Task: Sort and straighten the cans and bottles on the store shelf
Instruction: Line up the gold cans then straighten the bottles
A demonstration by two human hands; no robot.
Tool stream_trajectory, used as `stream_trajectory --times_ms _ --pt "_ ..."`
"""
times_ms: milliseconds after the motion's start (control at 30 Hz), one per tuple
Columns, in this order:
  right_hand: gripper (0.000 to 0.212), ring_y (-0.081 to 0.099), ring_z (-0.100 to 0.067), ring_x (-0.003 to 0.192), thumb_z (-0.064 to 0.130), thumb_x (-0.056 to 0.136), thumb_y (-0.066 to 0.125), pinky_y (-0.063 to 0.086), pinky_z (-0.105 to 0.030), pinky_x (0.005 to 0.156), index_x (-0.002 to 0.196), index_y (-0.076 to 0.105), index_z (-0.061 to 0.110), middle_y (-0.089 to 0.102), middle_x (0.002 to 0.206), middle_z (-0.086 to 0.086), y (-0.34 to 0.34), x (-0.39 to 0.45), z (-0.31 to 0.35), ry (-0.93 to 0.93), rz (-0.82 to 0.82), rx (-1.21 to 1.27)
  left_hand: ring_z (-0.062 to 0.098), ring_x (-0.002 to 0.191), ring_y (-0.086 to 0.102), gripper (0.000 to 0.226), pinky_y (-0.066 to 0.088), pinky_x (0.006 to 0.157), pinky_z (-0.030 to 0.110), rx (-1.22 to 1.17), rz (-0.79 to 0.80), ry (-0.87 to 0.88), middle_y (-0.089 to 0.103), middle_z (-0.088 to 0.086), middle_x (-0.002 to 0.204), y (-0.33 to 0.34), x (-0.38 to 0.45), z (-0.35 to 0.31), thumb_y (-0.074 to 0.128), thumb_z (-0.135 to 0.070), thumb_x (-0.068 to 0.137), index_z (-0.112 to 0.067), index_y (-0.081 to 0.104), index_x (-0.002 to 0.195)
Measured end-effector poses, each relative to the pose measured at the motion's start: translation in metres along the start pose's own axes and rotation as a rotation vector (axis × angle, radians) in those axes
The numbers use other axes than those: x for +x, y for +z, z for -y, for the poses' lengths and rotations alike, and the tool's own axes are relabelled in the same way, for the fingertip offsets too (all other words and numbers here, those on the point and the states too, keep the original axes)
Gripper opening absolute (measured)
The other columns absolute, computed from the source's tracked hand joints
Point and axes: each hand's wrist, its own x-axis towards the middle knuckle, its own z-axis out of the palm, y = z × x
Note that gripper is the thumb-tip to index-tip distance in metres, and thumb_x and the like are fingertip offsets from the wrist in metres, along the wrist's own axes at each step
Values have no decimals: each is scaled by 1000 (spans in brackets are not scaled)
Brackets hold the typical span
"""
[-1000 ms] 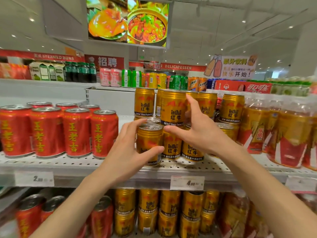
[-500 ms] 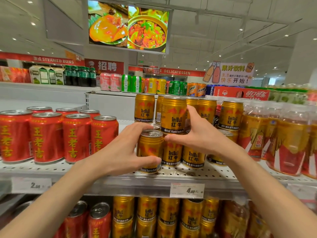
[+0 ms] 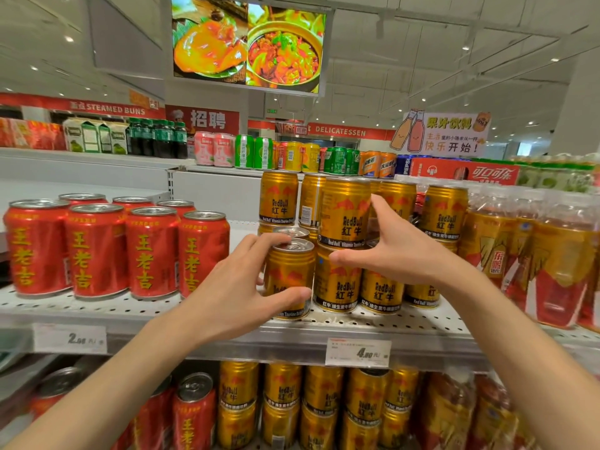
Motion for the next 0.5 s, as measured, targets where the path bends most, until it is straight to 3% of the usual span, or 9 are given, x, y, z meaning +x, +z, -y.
stream_trajectory --times_ms 67,133,367,500 --pt "99 49 -4 111 53 75 81 41 -12 82 151 24 26 54 140 7 -1 -1 0 5 8 1 1 102 61 71 56 85 26 -30 2 -1 50 -23 132 0 0 1 64 -73 77 -51 36 139" --pt "99 51 -3 107 58 73 79 41 -9 75 150 25 25 54 127 12 -2 -2 0 14 16 -1 3 101 62 70 57 85 29 -38 -4 -8 51 -24 132 0 -1 0 64 -72 78 -51 37 139" --pt "86 53 -2 99 58 75 78 39 -9 63 142 34 27 53 117 18 3 -1 -2 14 -38 0 0 103 62 70 57 86 27 -51 37 -39 51 -22 133 -7 -1 -1 71 -60 80 -51 37 141" --pt "84 56 -4 98 58 73 80 41 -11 64 138 37 26 56 116 16 1 1 -2 21 -28 -9 -1 106 61 68 57 87 27 -77 26 -30 53 -21 132 -6 1 -1 73 -57 80 -47 41 139"
